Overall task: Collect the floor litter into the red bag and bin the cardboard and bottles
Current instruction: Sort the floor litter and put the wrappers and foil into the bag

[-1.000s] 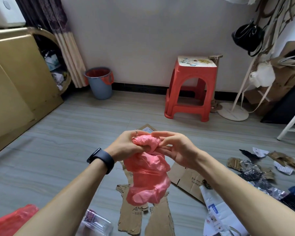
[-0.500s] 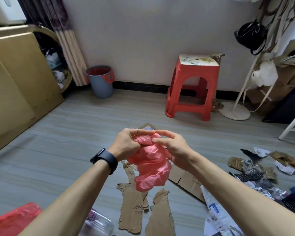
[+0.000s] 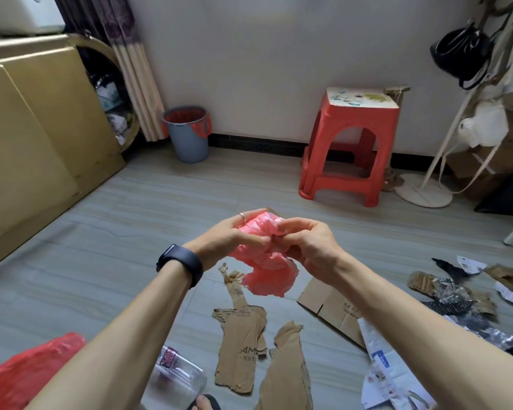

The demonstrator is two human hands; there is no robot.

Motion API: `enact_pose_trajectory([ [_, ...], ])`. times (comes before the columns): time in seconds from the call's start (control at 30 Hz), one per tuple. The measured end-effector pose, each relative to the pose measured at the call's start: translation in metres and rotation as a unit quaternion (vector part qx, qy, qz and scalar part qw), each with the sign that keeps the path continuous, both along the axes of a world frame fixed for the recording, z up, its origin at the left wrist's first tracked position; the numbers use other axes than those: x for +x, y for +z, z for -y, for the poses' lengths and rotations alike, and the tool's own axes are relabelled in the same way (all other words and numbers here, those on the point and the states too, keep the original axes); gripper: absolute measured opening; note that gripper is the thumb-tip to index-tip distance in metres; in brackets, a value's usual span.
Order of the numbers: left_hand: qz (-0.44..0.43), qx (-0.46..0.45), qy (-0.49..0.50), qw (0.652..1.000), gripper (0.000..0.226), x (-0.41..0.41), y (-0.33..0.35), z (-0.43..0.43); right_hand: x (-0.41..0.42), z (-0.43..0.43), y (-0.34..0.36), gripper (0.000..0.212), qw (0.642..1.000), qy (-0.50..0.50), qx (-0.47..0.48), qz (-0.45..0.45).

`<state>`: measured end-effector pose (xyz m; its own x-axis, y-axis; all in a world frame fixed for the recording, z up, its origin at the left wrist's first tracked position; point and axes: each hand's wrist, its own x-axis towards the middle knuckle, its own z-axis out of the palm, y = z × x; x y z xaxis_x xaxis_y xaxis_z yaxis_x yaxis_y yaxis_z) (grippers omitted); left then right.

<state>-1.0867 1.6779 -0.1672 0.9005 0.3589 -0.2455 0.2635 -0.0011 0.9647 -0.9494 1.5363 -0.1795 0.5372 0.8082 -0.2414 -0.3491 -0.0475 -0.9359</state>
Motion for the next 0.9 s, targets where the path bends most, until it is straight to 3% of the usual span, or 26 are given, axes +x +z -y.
enact_pose_trajectory([
  [0.13,-0.018,0.041,0.019,0.999,0.053,-0.004,-0.003,-0.002,-0.004,-0.002,-0.001,0.034,1.000,0.000,0.001,0.019],
  [0.2,-0.025,0.102,0.046,0.993,0.054,-0.004,-0.006,-0.002,-0.005,-0.004,-0.007,0.030,0.992,-0.016,-0.028,0.123],
  [0.27,-0.023,0.156,0.063,0.985,0.059,-0.003,-0.008,-0.003,-0.004,-0.004,-0.012,0.040,0.967,-0.007,-0.083,0.239],
  [0.33,-0.005,0.165,0.088,0.982,0.061,-0.002,-0.008,-0.006,0.002,-0.003,-0.013,0.063,0.977,0.036,-0.102,0.186],
  [0.4,0.014,0.156,0.101,0.982,0.058,-0.001,-0.005,-0.006,0.006,-0.001,-0.011,0.070,0.987,0.105,-0.091,0.086],
  [0.5,0.006,0.160,0.085,0.984,0.053,0.003,-0.003,0.001,0.004,0.001,-0.005,0.065,0.984,0.149,-0.085,0.053],
  [0.67,0.002,0.215,0.118,0.969,0.044,0.004,-0.002,0.006,-0.002,-0.004,0.001,0.044,0.995,0.074,-0.059,0.037],
  [0.9,0.002,0.030,0.041,0.999,0.061,-0.007,0.005,-0.004,0.002,-0.005,0.002,0.026,0.996,0.031,-0.050,0.068],
])
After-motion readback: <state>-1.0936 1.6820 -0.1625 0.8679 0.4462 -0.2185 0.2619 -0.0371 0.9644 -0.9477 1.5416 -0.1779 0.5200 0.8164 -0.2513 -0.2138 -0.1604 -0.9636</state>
